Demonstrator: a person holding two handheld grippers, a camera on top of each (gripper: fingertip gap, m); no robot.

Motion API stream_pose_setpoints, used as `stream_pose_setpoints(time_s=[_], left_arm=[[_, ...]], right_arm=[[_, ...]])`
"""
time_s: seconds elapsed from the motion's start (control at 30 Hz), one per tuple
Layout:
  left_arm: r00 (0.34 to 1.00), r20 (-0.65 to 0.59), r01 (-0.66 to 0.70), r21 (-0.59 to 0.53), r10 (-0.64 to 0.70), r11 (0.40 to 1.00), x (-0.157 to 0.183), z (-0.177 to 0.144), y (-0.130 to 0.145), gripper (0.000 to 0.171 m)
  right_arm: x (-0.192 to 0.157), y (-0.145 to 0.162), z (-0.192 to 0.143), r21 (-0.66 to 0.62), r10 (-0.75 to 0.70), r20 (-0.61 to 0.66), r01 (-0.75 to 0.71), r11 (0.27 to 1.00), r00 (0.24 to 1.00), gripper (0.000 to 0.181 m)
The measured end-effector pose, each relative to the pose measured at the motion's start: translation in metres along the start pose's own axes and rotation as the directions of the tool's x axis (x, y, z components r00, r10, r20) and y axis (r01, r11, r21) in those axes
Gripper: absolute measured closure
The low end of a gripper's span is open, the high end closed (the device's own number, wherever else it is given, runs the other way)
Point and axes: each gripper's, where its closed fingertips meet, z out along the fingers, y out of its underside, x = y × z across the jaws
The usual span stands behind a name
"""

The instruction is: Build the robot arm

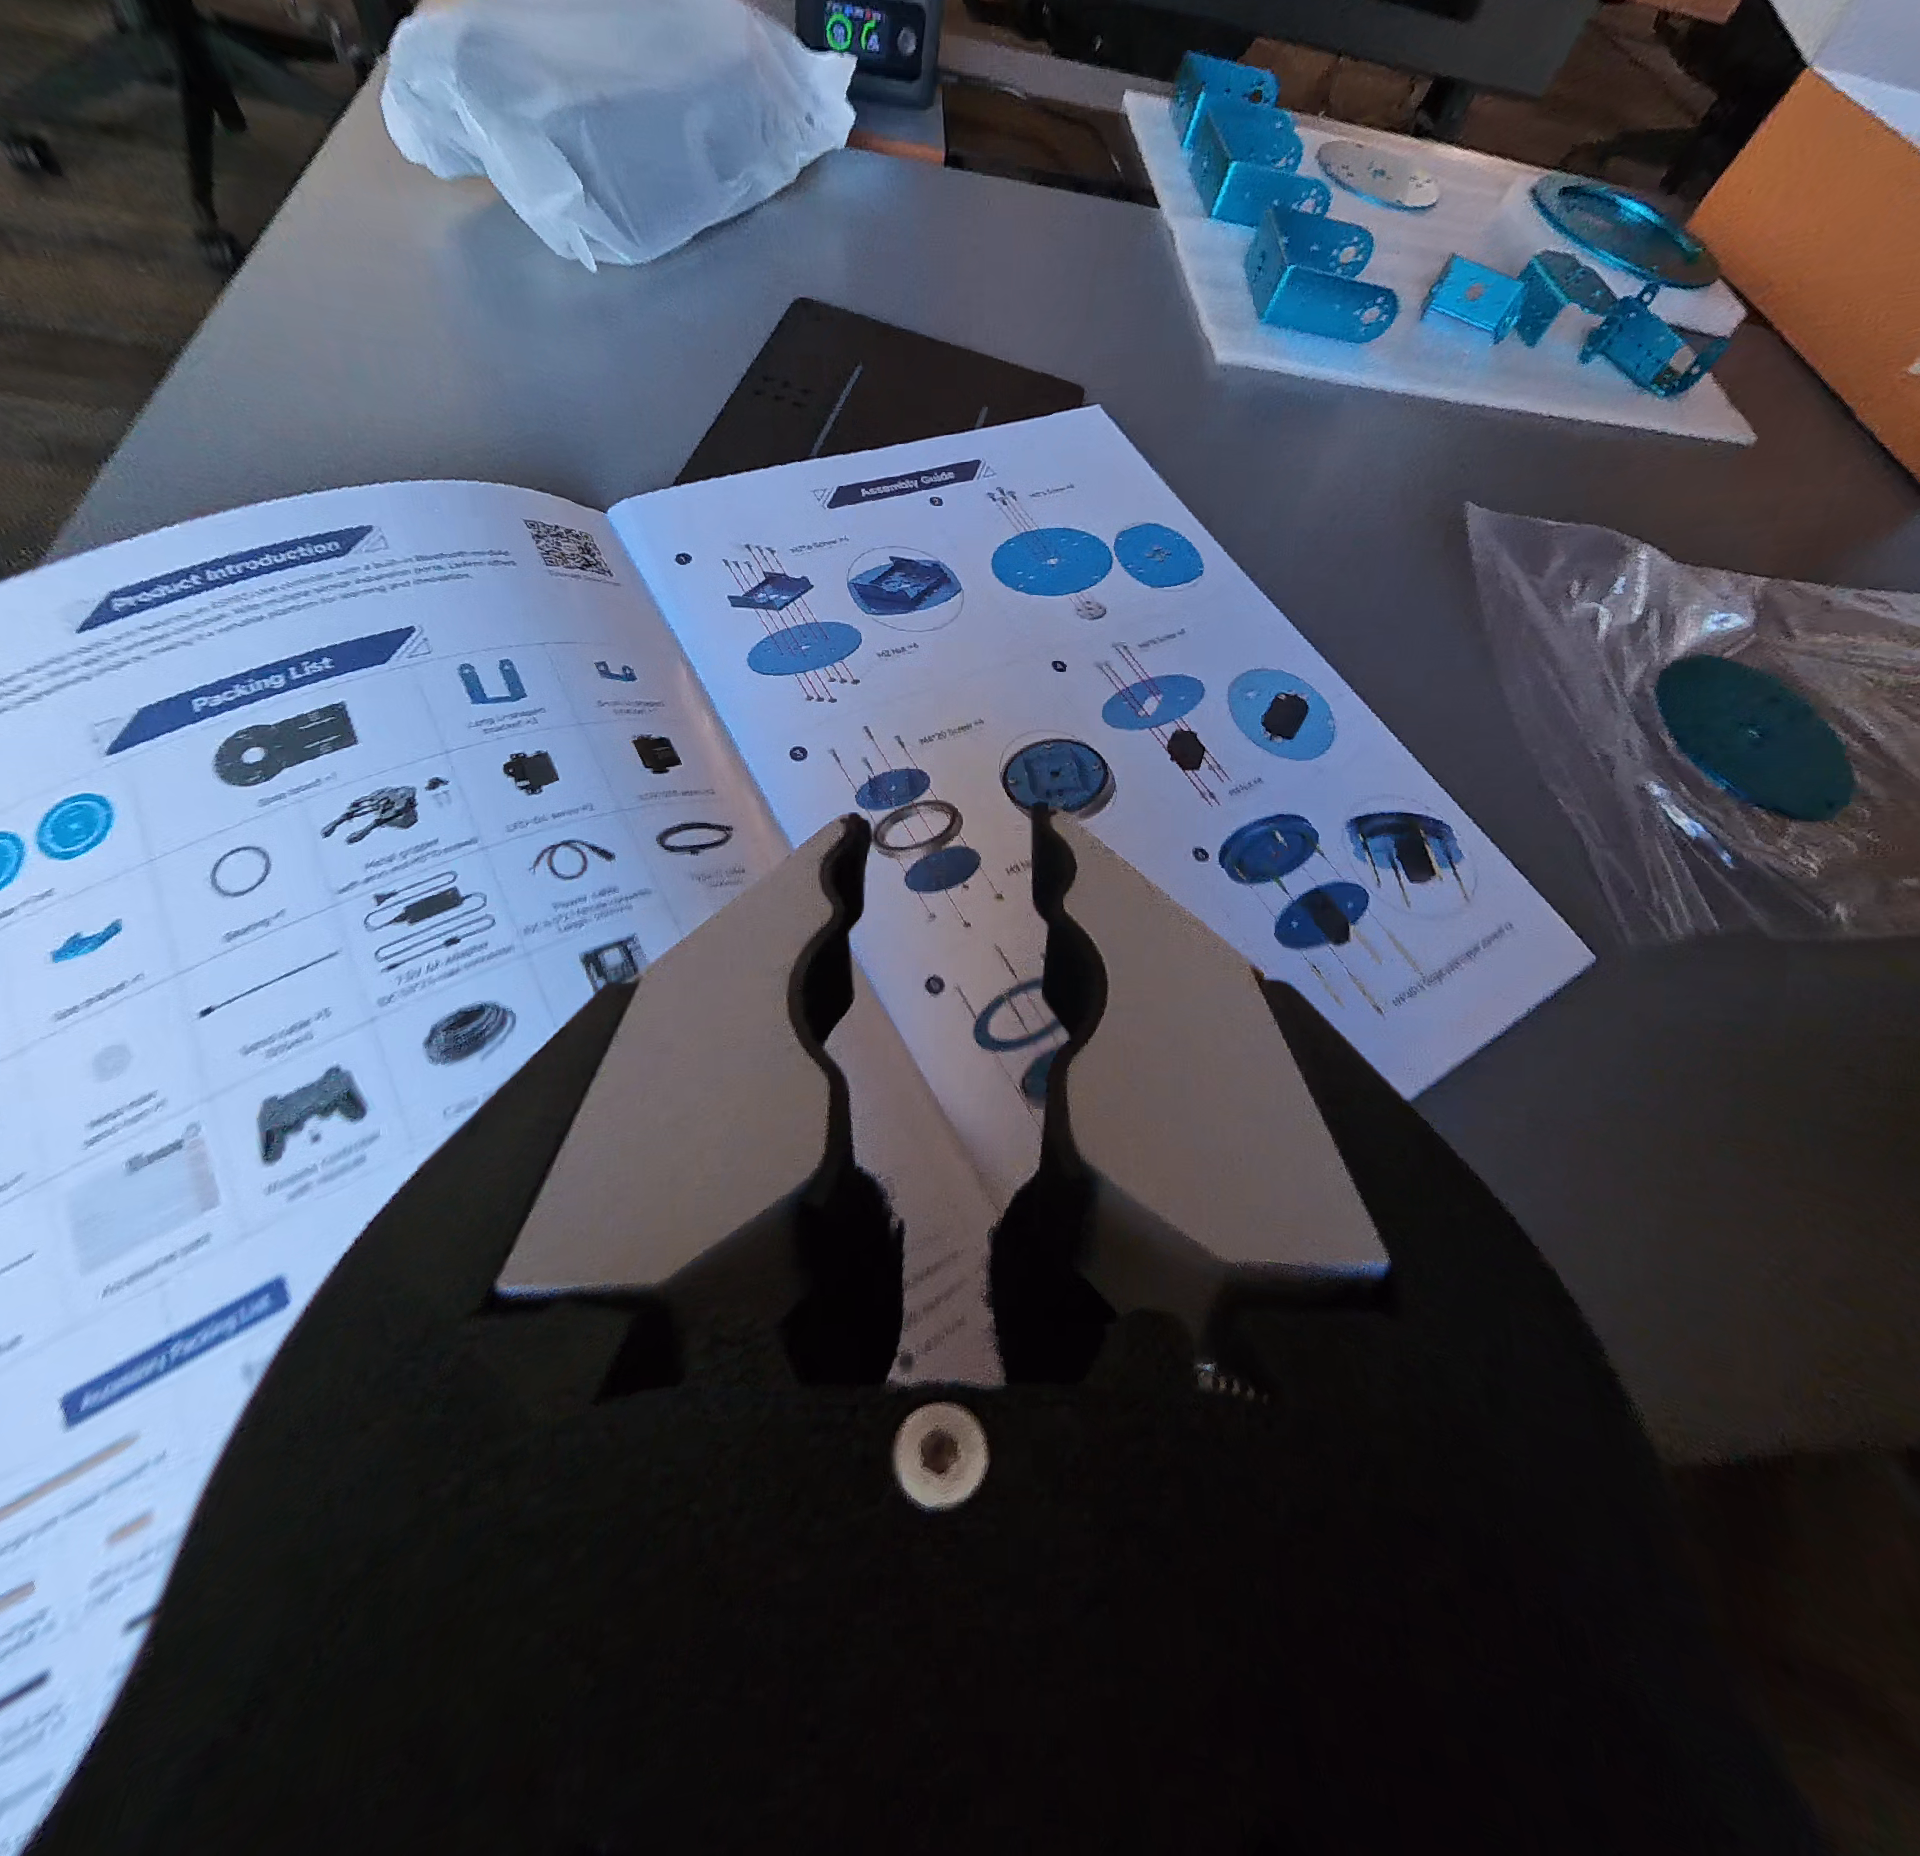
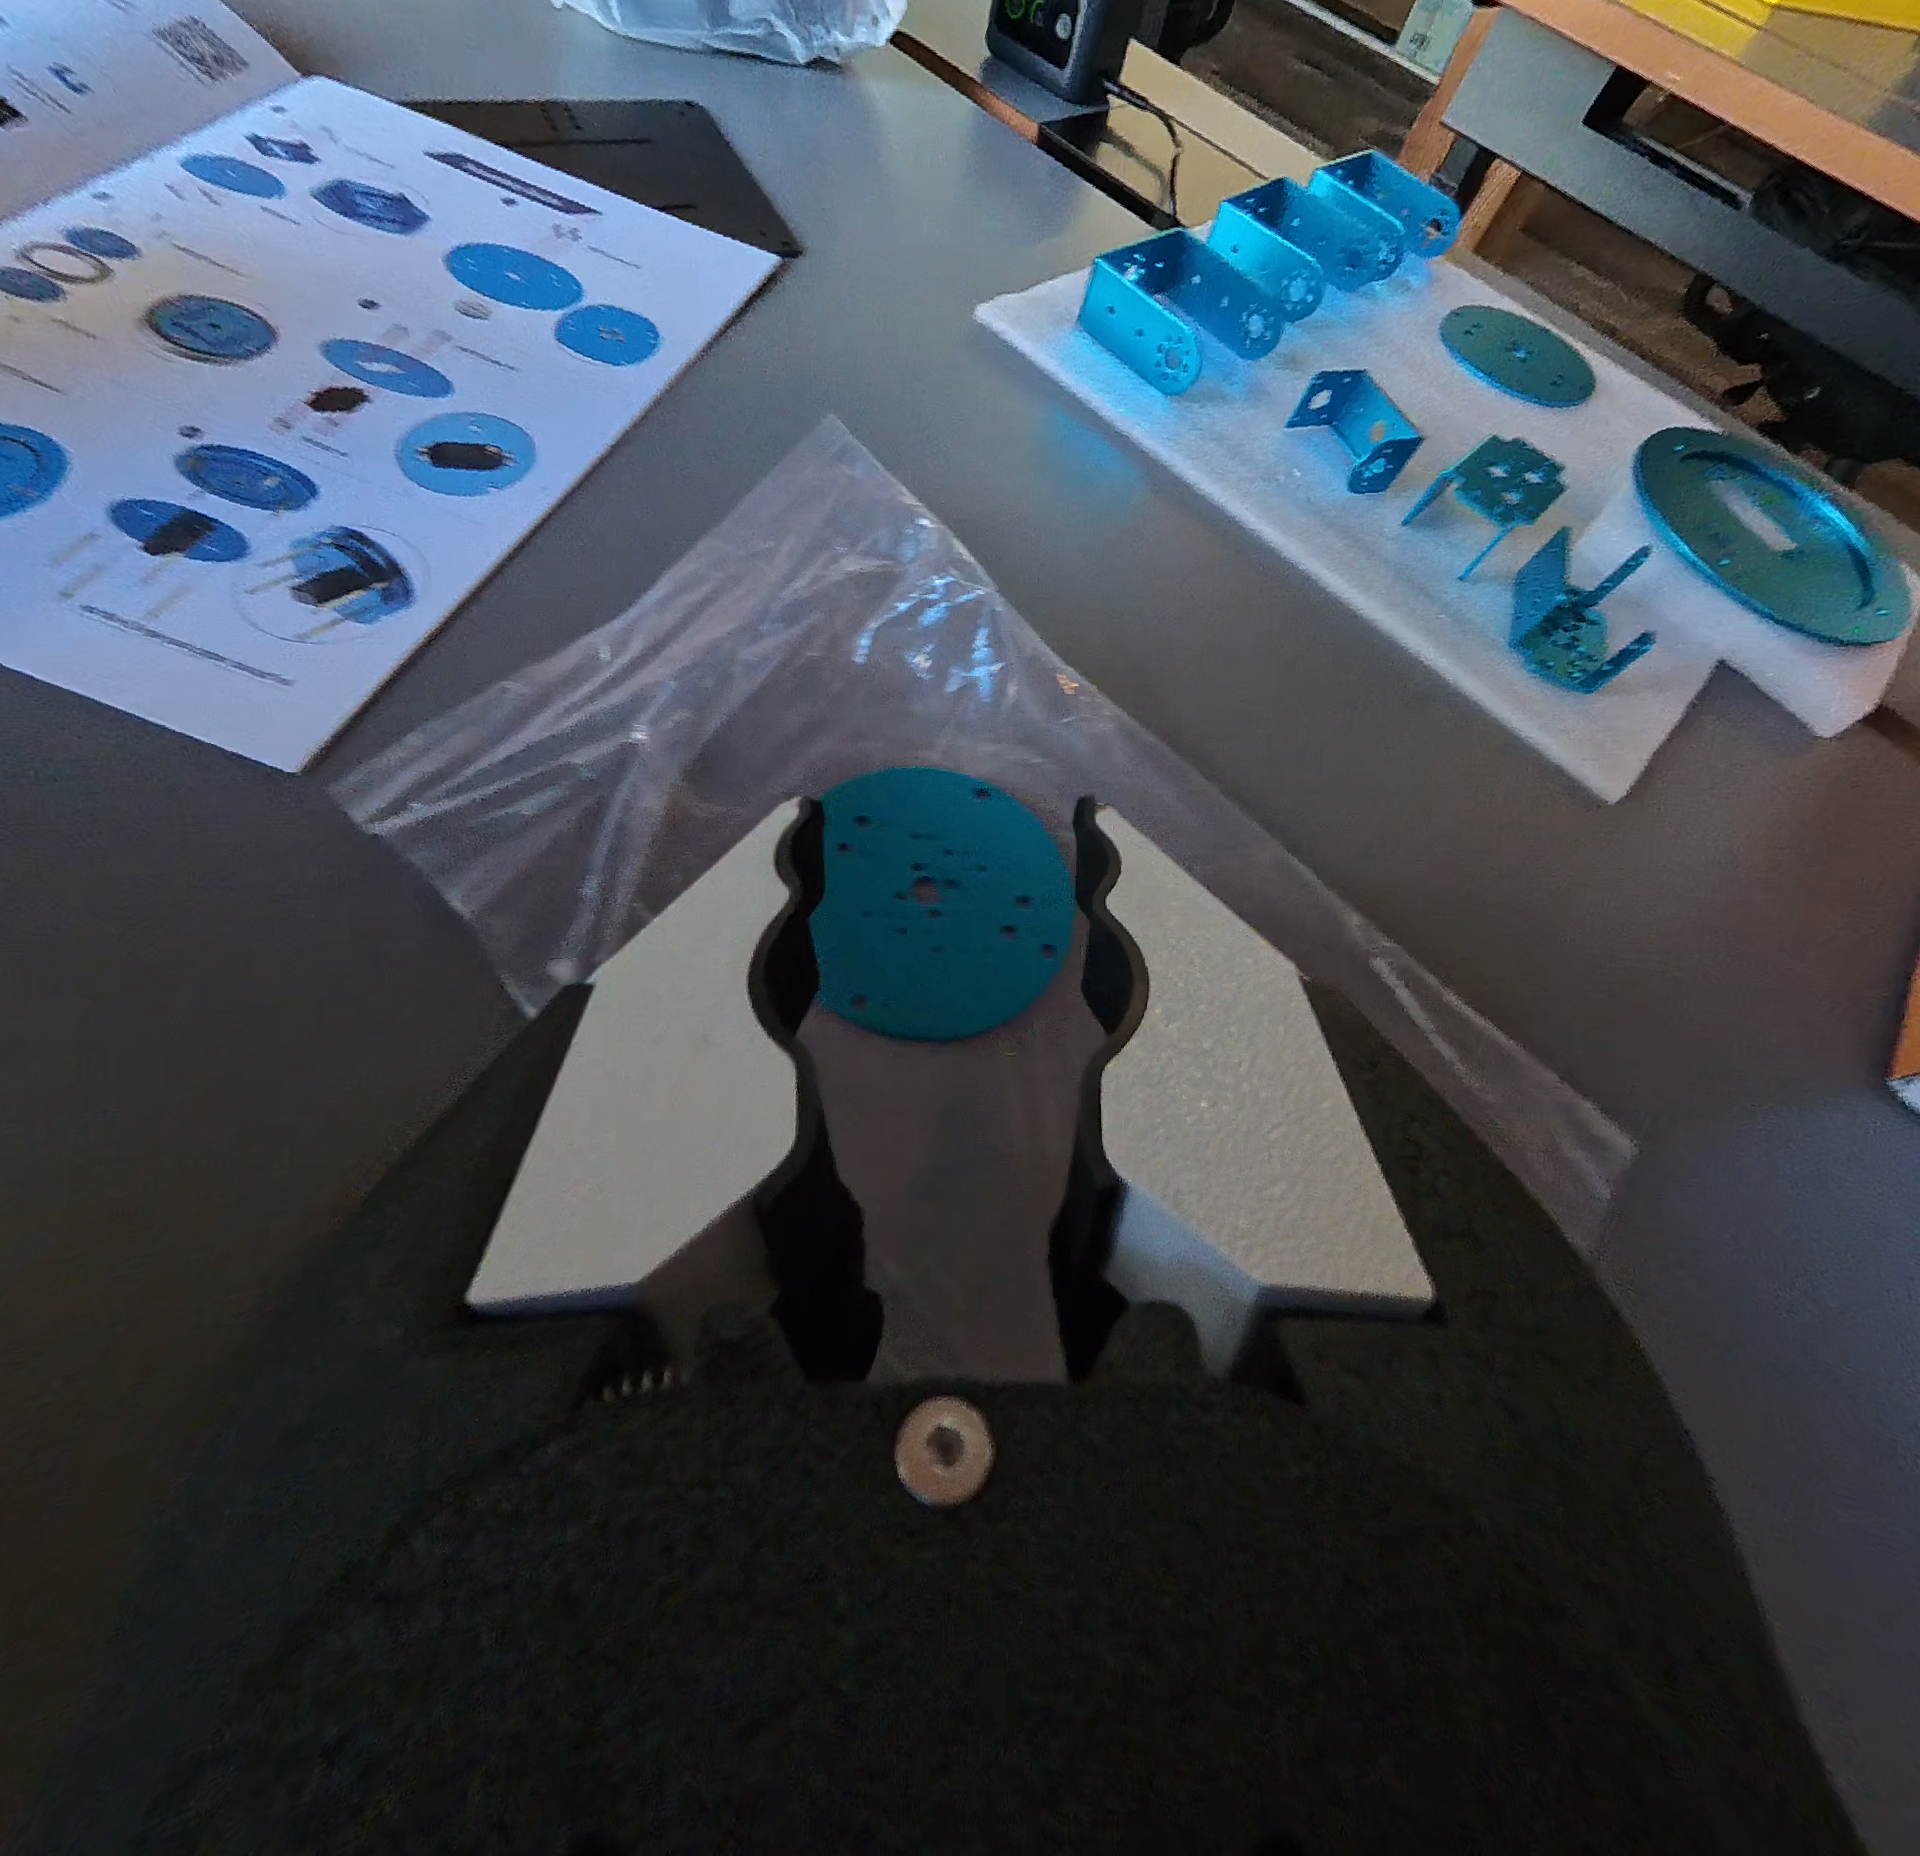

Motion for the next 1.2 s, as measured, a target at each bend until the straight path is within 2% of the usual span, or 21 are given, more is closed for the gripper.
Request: stream_pose_setpoints(time_s=[0.17,0.27,0.33,0.4,0.57,0.77,0.9,1.2], left_arm=[[0.998,0.057,0.035,-0.058,-0.031,0.998,-0.013,0.028,-0.006,0.138],[0.997,0.071,0.045,-0.103,-0.037,0.994,-0.011,0.04,-0.004,0.136],[0.998,0.058,0.047,-0.124,-0.04,0.991,-0.005,0.045,-0.002,0.136],[0.997,0.067,0.039,-0.129,-0.03,0.991,-0.004,0.046,-0.002,0.136],[0.998,0.062,0.024,-0.124,-0.017,0.992,0.003,0.044,0.0,0.136],[0.998,0.062,0.006,-0.107,0.001,0.994,0.014,0.032,0.007,0.136],[0.998,0.06,0.018,-0.1,-0.012,0.995,0.022,0.025,0.012,0.136],[0.996,0.085,0.007,-0.095,0.001,0.995,0.029,0.01,0.017,0.136]], right_arm=[[0.045,-0.006,0.003,0.041,-0.041,-0.005,0.041,0.998,0.999,0.134],[0.042,-0.01,0.007,0.079,0.044,0.1,-0.052,0.996,0.994,0.132],[0.038,-0.013,0.004,0.101,0.042,0.108,-0.053,0.993,0.993,0.132],[0.04,-0.015,0.003,0.132,0.039,0.089,-0.05,0.99,0.995,0.135],[0.04,-0.01,-0.001,0.104,0.129,0.134,-0.144,0.984,0.983,0.134],[0.059,-0.001,-0.013,0.093,0.184,0.048,-0.188,0.978,0.982,0.136],[0.044,0.006,-0.014,0.067,0.224,0.123,-0.233,0.97,0.967,0.135],[0.018,0.023,-0.002,-0.049,0.107,0.152,-0.101,0.994,0.982,0.136]])
